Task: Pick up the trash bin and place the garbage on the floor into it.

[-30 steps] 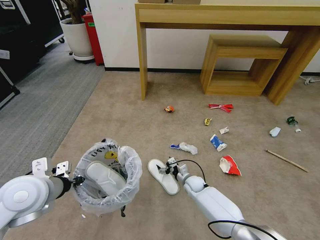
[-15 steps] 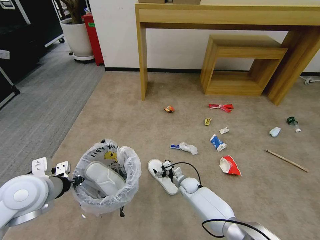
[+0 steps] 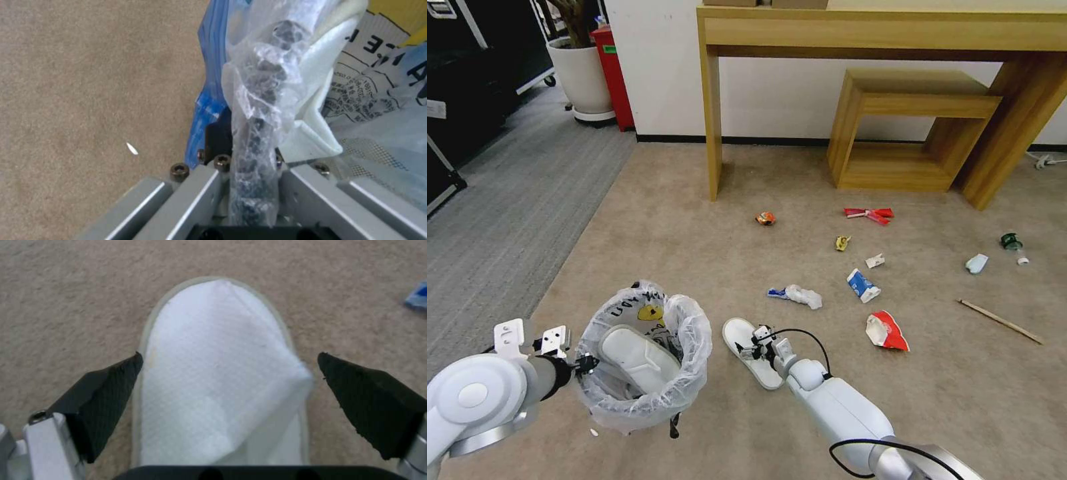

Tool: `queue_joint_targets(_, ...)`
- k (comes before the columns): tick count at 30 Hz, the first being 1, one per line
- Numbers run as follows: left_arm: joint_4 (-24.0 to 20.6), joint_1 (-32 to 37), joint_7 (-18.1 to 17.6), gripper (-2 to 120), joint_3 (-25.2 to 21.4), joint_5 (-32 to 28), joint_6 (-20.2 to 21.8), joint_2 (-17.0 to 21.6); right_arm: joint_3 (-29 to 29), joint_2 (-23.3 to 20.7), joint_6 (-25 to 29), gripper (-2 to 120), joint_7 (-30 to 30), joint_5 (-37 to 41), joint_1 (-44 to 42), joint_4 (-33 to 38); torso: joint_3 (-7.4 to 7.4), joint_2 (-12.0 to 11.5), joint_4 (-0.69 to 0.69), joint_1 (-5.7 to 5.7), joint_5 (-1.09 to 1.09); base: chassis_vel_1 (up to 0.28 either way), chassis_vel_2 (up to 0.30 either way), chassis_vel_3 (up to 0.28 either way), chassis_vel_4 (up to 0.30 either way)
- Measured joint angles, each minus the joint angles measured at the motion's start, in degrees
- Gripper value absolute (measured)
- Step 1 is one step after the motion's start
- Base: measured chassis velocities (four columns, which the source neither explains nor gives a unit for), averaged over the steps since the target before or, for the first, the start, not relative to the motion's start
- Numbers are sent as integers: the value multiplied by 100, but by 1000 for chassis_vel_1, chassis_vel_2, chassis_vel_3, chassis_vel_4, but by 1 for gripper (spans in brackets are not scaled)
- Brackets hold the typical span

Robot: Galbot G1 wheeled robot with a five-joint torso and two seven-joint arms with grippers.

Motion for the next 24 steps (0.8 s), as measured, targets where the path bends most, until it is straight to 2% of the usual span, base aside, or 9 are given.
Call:
queue_joint_targets(17,-83,67,7,0,2,66,25,-52,91,124,2,100,51,-115,-101,-108,0,0,0,0,0,0,0,0,0)
queue_joint_targets(24,-37,51,26,0,55,98,35,-27,128,89,13,94,66,-33,-128,-92,0,0,0,0,0,0,0,0,0)
